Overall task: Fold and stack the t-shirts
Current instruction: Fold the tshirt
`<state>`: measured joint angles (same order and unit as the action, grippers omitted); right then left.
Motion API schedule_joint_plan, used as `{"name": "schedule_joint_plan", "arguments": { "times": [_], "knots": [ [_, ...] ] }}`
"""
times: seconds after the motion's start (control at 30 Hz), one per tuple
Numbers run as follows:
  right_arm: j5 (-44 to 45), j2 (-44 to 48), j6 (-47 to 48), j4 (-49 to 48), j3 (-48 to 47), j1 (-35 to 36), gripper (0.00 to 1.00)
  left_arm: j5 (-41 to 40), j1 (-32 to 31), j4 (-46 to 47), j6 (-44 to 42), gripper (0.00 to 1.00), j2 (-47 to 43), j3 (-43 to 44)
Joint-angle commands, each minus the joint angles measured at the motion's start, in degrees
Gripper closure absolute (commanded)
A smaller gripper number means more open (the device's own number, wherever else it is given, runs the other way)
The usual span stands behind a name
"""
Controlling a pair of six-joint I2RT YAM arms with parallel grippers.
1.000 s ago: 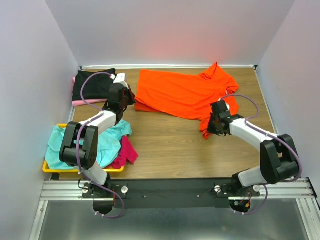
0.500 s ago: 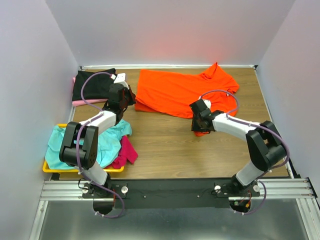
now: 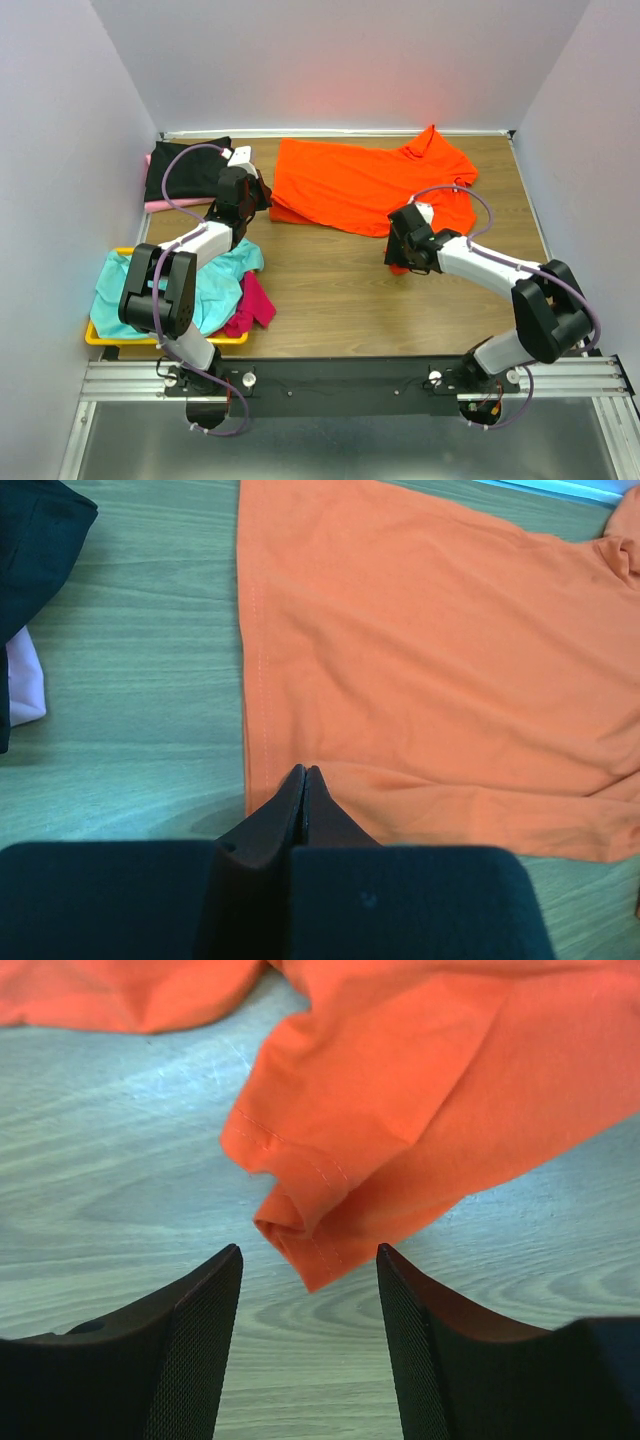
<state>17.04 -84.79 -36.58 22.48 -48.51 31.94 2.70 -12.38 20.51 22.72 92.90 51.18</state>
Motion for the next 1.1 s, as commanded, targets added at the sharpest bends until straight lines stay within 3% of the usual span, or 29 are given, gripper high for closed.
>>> {"name": "schedule_joint_plan", "arguments": {
  "times": [0.0,0.53,0.73,0.77,0.87,1.07],
  "knots": [
    [0.01,-1.16,-1.83,0.46,1.49,0.93,0.37,1.34,0.43,1.37,0.13,1.00,0.00,-0.64],
    [1.07,-5.12,-2.97,0.28,2.28,2.16,0.52,1.34,0.43,1.29,-0.04,1.00,-0.27,-0.73],
    [0.89,-5.29,-3.59,0.28,3.33,2.16,0.73,1.08,0.43,1.37,0.04,1.00,-0.53,-0.82],
    [0.89,-5.29,-3.59,0.28,3.77,2.24,0.83,0.99,0.43,1.29,-0.04,1.00,-0.70,-0.82],
    [1.15,-4.33,-3.59,0.46,4.21,2.16,0.99,0.82,0.43,1.37,0.04,1.00,-0.97,-0.99],
    [8.96,-0.64,-2.18,5.02,1.50,2.16,1.00,0.03,0.43,1.55,0.31,1.00,-2.28,-1.78]
  ]
}}
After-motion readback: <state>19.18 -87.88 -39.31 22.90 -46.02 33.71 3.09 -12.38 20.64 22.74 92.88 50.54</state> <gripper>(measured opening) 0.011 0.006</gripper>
